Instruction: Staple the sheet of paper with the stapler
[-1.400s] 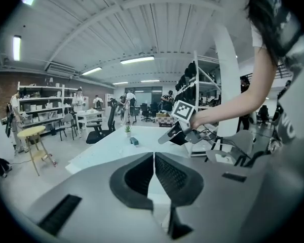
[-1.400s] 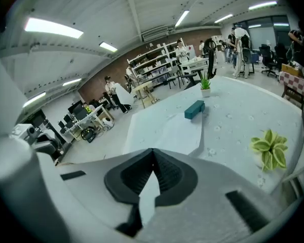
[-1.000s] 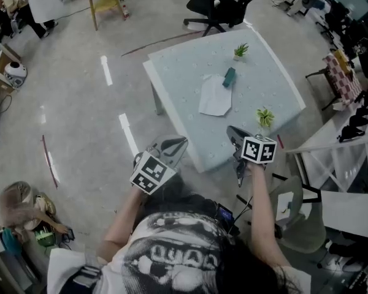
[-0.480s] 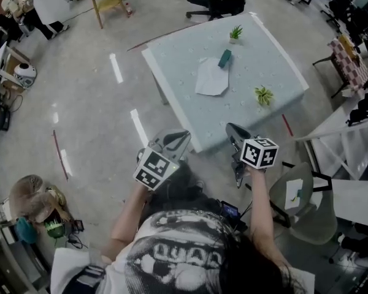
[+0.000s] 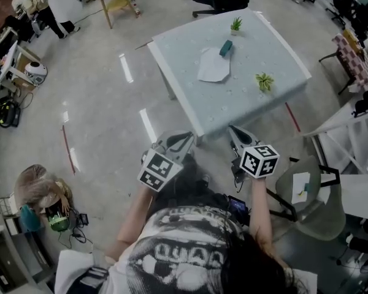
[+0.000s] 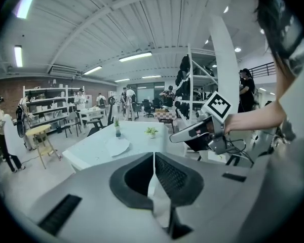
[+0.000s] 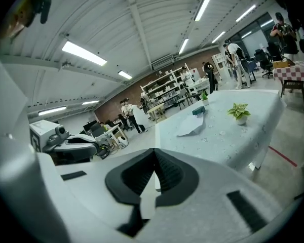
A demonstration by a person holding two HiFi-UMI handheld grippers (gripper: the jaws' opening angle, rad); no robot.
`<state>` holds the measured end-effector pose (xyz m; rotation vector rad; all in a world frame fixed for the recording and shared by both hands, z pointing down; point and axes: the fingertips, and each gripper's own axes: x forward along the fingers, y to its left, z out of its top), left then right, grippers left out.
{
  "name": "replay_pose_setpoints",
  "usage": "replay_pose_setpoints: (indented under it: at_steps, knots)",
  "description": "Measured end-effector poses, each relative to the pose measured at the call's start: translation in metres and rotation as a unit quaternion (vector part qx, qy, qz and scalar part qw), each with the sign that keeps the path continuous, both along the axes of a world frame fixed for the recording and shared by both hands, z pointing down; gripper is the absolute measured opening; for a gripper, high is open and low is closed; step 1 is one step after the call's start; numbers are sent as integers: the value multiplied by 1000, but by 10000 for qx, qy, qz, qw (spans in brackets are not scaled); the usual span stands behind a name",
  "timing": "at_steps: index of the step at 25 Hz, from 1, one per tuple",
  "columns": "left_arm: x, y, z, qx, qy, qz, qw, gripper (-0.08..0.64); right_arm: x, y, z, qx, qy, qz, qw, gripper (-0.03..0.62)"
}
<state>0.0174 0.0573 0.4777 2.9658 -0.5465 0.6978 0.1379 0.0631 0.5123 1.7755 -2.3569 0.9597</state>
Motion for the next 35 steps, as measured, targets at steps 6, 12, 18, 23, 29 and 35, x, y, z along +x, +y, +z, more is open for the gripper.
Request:
replay_pose_setpoints:
  at_steps: [6, 12, 18, 23, 29, 35]
  knots:
    - [-4, 23, 5, 22, -1, -52, 10000, 8, -12, 31, -1, 153, 55, -134, 9998, -11]
    - [-7, 38, 5, 43, -5, -51, 10000, 7, -22, 49, -2, 219, 113, -282, 9993, -9]
    - [-13, 46, 6, 59, -9, -108, 9999, 6, -31, 56, -3, 265, 133, -391, 9988, -9]
    - [-16, 52, 7, 41, -36, -128, 9999, 8, -34, 61, -4, 272, 134, -433, 9986, -9]
    - [-12, 57, 9, 53, -62, -37, 10000, 8, -32, 64, -2, 287, 123, -403, 9987, -9]
    - [-6, 55, 9, 64, -108, 53, 9999, 6, -26, 59, -4, 288, 126, -373, 9988, -9]
